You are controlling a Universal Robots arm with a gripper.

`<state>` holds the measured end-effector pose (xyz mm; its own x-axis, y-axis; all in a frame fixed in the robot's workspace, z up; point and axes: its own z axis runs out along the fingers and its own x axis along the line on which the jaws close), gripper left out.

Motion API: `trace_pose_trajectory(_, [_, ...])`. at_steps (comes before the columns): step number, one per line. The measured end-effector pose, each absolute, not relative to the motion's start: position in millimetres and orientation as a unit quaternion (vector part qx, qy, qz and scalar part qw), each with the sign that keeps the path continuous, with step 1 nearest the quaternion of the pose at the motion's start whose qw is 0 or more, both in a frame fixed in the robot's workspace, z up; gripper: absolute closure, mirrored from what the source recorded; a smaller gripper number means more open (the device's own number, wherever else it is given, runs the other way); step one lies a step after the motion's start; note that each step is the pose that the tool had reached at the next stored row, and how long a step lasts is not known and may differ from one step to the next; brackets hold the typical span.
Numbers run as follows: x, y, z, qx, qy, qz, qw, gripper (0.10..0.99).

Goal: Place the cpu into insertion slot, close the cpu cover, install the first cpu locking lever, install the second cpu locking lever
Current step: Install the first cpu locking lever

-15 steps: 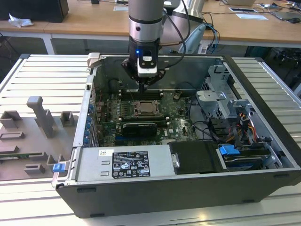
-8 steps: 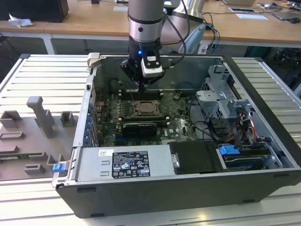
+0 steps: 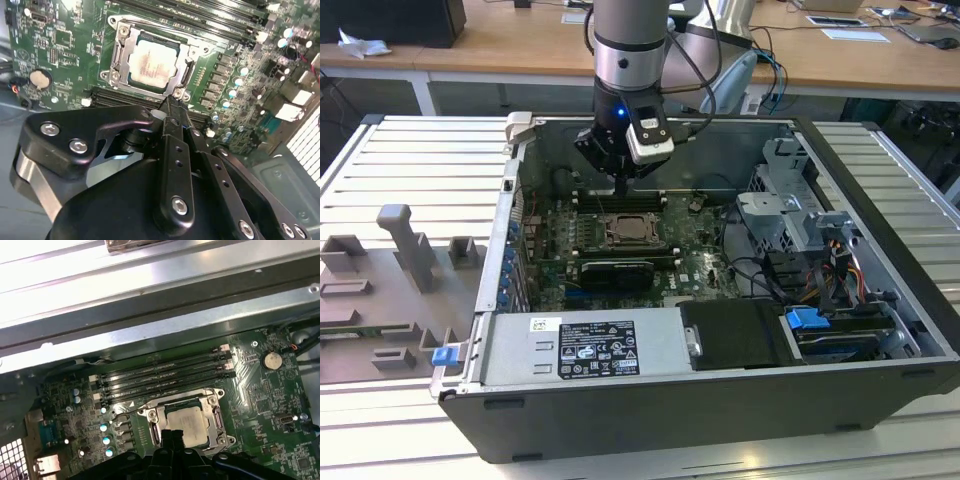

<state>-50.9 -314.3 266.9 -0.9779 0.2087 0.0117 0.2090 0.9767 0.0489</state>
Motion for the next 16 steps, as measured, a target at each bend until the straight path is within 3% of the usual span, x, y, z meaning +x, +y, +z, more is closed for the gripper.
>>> trace_pose_trajectory(16, [-50.9, -314.3, 266.9, -0.016, -1.0, -0.025, 0.005, 0.98])
